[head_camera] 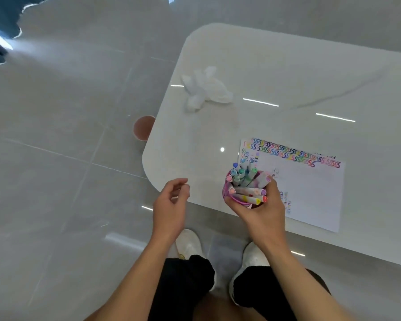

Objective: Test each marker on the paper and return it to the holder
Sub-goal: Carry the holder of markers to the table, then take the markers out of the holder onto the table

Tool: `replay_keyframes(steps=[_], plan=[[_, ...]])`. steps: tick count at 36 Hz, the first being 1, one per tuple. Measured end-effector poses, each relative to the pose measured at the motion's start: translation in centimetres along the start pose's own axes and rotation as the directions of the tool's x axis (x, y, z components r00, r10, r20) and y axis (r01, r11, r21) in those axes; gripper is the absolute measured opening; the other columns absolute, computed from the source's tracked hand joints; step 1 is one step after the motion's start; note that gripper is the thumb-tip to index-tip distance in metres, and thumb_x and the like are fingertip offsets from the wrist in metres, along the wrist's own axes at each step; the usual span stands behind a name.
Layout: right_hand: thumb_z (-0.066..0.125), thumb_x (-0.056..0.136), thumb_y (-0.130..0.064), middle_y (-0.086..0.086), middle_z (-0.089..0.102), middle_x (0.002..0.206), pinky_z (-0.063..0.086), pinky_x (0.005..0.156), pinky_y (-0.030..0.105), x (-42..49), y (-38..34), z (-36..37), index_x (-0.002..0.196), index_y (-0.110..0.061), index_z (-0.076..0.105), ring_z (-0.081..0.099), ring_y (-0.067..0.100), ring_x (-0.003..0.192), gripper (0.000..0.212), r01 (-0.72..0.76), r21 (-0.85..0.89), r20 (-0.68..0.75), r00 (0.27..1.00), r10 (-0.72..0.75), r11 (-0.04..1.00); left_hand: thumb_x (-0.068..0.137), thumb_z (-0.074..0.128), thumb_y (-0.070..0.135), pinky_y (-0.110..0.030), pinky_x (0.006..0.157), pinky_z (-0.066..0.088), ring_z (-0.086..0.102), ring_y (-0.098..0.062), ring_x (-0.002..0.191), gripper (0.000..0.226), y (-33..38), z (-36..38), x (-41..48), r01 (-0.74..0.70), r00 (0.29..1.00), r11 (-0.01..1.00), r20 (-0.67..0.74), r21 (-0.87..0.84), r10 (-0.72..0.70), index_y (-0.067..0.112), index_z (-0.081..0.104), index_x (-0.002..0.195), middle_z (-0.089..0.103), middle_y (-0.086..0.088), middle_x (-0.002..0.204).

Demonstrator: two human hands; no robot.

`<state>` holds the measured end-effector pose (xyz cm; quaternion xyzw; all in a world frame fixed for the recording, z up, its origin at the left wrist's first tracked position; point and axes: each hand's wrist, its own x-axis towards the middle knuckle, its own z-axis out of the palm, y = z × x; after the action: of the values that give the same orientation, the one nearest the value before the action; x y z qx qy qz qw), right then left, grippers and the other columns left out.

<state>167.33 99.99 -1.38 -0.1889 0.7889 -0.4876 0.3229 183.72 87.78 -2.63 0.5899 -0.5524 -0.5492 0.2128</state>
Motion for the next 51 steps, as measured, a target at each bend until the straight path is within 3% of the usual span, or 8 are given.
replay_keyframes(steps=[7,17,24,32,36,39,42,51], plan=[[0.097,0.067,-0.04,-0.021,0.072,0.111,0.055,0.08,0.013,2.2,2.1,3.5,0.12,-0.038,0.057,0.07,-0.003,0.103,0.066,0.177,0.026,-0.043,0.983,-0.176,0.984,0.099,0.06,0.022,-0.033,0.085,0.058,0.07,-0.01,0.089,0.015,-3.5,2.0,3.6,-0.136,0.989,0.989,-0.061,-0.051,0.133,0.028,0.069,0.109,0.073,0.006,0.099],[0.095,0.062,-0.045,-0.016,0.068,0.121,0.057,0.089,0.021,5.3,4.9,8.0,0.128,-0.04,0.055,0.066,0.001,0.112,0.078,0.354,0.014,-0.089,0.932,-0.351,0.935,0.095,0.058,0.034,-0.032,0.083,0.058,0.069,-0.011,0.092,0.018,-7.5,2.1,7.0,-0.294,0.947,0.954,-0.149,-0.053,0.284,0.033,0.068,0.109,0.072,0.011,0.1],[0.097,0.061,-0.039,-0.014,0.069,0.119,0.061,0.089,0.039,5.8,5.9,9.2,0.13,-0.031,0.056,0.068,0.007,0.109,0.081,0.329,0.035,-0.126,0.938,-0.323,0.944,0.094,0.061,0.031,-0.033,0.091,0.056,0.069,-0.015,0.097,0.017,-7.9,2.0,7.2,-0.288,0.952,0.952,-0.137,-0.099,0.274,0.031,0.07,0.108,0.072,0.012,0.101],[0.096,0.063,-0.045,-0.013,0.066,0.127,0.059,0.094,0.043,6.0,5.7,9.3,0.139,-0.029,0.05,0.066,0.01,0.116,0.09,0.315,0.009,-0.098,0.945,-0.312,0.949,0.097,0.061,0.026,-0.006,0.076,0.048,0.065,0.0,0.095,0.017,-8.0,2.9,7.1,-0.306,0.946,0.952,-0.123,-0.022,0.301,0.03,0.069,0.112,0.07,0.017,0.1],[0.098,0.063,-0.04,-0.009,0.063,0.133,0.057,0.099,0.043,6.0,5.8,8.7,0.141,-0.025,0.047,0.064,0.012,0.122,0.095,0.314,0.022,-0.038,0.949,-0.313,0.949,0.095,0.062,0.022,-0.006,0.074,0.049,0.062,0.004,0.092,0.024,-8.0,3.6,6.8,-0.338,0.935,0.939,-0.09,0.059,0.343,0.033,0.065,0.116,0.068,0.019,0.1],[0.099,0.062,-0.042,-0.009,0.052,0.147,0.049,0.104,0.019,5.8,5.7,7.7,0.149,-0.026,0.04,0.053,0.005,0.132,0.107,0.322,-0.004,-0.011,0.947,-0.322,0.947,0.091,0.067,0.022,-0.012,0.079,0.051,0.062,0.003,0.097,0.036,-7.6,4.3,6.4,-0.369,0.927,0.925,-0.027,0.095,0.373,0.035,0.06,0.124,0.066,0.02,0.106],[0.097,0.061,-0.051,-0.013,0.043,0.152,0.031,0.088,-0.004,5.6,5.1,6.7,0.156,-0.029,0.033,0.037,-0.013,0.126,0.116,0.34,-0.079,-0.018,0.939,-0.342,0.937,0.08,0.071,0.049,-0.006,0.078,0.048,0.058,0.006,0.106,0.055,-6.9,5.3,5.7,-0.425,0.905,0.9,0.052,0.093,0.422,0.041,0.053,0.131,0.062,0.024,0.117],[0.086,0.068,-0.066,-0.007,0.051,0.141,0.049,0.104,0.042,5.5,6.5,1.4,0.145,-0.023,0.052,0.055,0.018,0.122,0.094,0.315,-0.362,0.0,0.941,-0.338,0.877,0.066,0.086,0.053,-0.039,0.099,0.053,0.054,-0.016,0.122,0.088,-6.0,8.4,4.9,-0.468,0.883,0.874,0.021,0.133,0.47,0.027,0.045,0.139,0.046,0.015,0.126]])
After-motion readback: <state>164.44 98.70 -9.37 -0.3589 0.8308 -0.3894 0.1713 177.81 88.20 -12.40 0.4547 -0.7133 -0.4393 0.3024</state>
